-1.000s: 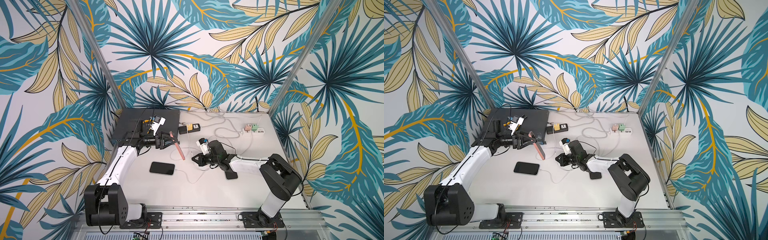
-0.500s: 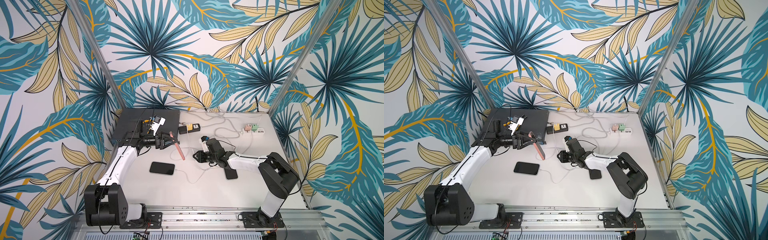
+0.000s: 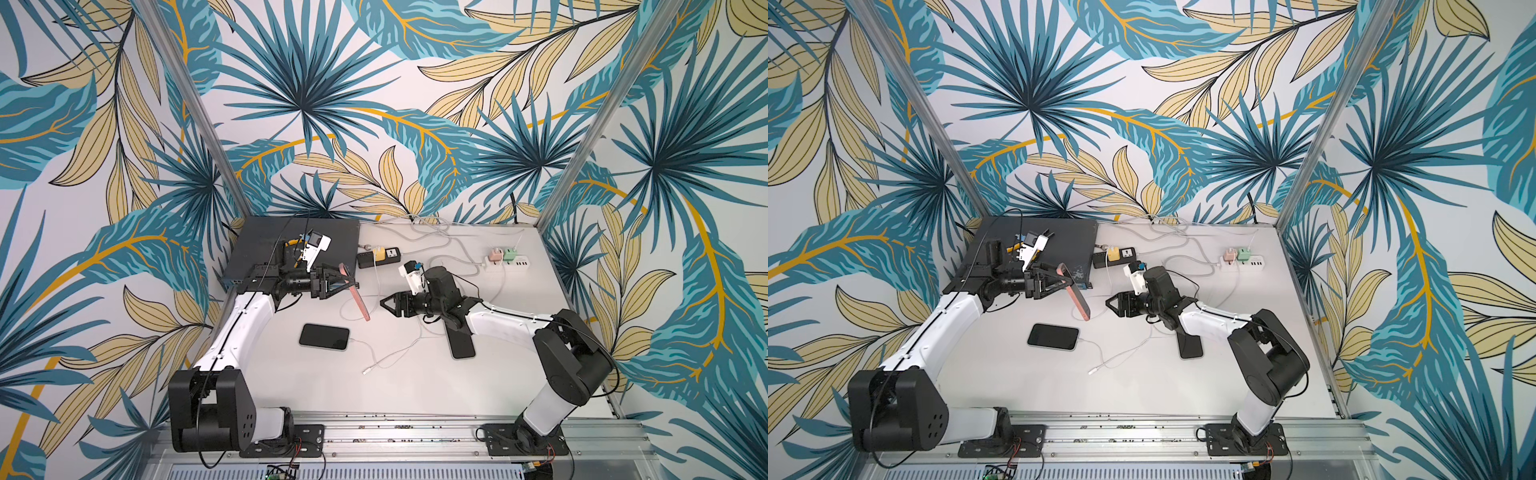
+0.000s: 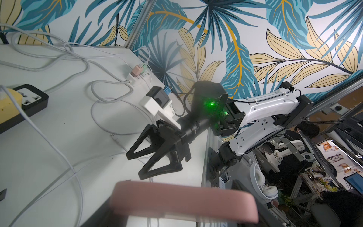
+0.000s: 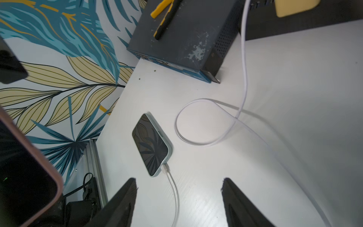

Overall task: Unplug the charging cable from the phone
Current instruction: Remove the charging cable from the phone, then place the phone at the center of the board.

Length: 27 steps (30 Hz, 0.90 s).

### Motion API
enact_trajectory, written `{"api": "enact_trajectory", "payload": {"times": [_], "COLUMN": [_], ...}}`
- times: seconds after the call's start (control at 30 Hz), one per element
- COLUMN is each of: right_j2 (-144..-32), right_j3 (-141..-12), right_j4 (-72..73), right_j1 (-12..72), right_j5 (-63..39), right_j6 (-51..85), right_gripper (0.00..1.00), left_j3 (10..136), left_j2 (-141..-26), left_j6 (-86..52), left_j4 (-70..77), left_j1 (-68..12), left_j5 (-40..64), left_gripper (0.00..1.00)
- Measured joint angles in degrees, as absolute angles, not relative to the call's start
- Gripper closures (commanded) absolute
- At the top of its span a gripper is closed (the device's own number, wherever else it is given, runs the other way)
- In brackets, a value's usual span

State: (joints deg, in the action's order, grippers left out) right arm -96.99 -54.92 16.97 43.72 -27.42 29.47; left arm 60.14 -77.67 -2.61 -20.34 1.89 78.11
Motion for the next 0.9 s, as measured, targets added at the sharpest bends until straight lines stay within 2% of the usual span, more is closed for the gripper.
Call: {"api": "enact_trajectory", "payload": {"times": [0.3, 0.33, 0.37, 0.6, 0.9], "right_j2": [-96.7, -96.7, -96.7, -97.6, -100.8], "right_j3": [-55.8, -56.0, -56.2, -59.8, -67.9], "right_j4": [25.5, 26.8, 28.7, 35.0, 28.1], "right_j1": [43.2, 43.2, 43.2, 43.8, 46.3], "right_j5": [-44.7, -46.5, -48.9, -57.5, -57.8], "right_j6": [28.9, 29.2, 29.7, 32.2, 26.9], "right_gripper": [0.08, 0.02, 0.01, 0.00, 0.00], "left_j3": [60.1, 60.1, 60.1, 60.1, 60.1], "left_j2": [-77.7, -77.7, -77.7, -77.7, -77.7], "left_j6": [-2.3, -2.3, -2.2, -1.6, -0.4], "left_j4": [-20.4, -20.4, -20.4, -21.1, -22.6], "left_j1": [1.9, 1.9, 1.9, 1.9, 1.9], "left_j5": [79.0, 79.2, 79.2, 79.9, 80.0], "left_gripper": [0.68, 0.68, 0.68, 0.68, 0.67]}}
